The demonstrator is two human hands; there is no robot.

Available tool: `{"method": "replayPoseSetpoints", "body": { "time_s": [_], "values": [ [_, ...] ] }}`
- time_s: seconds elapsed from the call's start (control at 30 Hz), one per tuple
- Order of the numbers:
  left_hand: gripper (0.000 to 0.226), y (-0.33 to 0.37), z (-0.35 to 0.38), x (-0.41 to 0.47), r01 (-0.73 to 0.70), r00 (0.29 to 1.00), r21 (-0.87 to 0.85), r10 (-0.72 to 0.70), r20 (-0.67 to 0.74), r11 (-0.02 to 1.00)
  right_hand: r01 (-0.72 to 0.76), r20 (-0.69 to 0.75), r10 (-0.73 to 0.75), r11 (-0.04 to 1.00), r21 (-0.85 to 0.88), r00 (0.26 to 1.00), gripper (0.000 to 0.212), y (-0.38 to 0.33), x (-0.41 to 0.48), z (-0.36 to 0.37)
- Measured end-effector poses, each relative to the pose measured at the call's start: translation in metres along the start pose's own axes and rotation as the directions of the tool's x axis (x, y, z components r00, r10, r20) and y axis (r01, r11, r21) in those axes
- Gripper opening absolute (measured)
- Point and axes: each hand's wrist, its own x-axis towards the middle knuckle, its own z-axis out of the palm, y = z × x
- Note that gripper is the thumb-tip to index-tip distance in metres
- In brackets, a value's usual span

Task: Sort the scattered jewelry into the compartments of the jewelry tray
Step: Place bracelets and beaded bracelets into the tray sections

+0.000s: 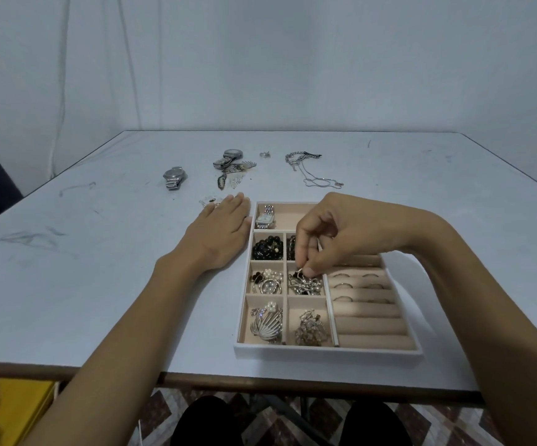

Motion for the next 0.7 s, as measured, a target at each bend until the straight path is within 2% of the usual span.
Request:
{"method": "replayPoseSetpoints", "body": {
  "time_s": [0.33, 0.47, 0.57, 0.67, 0.7],
  "values": [
    [0.05, 0.001, 0.0, -0.001, -0.007, 1.0, -0.012, 0.007, -0.006, 1.0, -0.01, -0.001, 0.01, 0.998, -0.066, 1.0, 0.005, 0.006, 0.006, 0.002],
    [0.049, 0.001, -0.001, 0.001, -0.012, 1.0, -0.03, 0.011, -0.014, 0.999, 0.021, 0.009, -0.02, 0.999, -0.031, 1.0, 0.006, 0.005, 0.004, 0.0],
    [0.047, 0.0, -0.005, 0.003, -0.023, 0.999, -0.075, 0.019, -0.049, 0.997, 0.043, -0.087, -0.041, 0.999, 0.019, 0.995, 0.01, 0.005, 0.006, -0.006],
    [0.055, 0.0, -0.01, 0.005, 0.018, 0.998, -0.072, -0.022, -0.06, 0.997, 0.035, -0.263, -0.014, 0.997, 0.075, 0.965, 0.01, 0.009, 0.017, -0.015],
    [0.051, 0.0, -0.011, 0.007, 0.034, 0.997, -0.065, -0.038, -0.066, 0.997, 0.024, -0.334, 0.007, 0.996, 0.088, 0.943, 0.01, 0.011, 0.024, -0.018]
  ]
}}
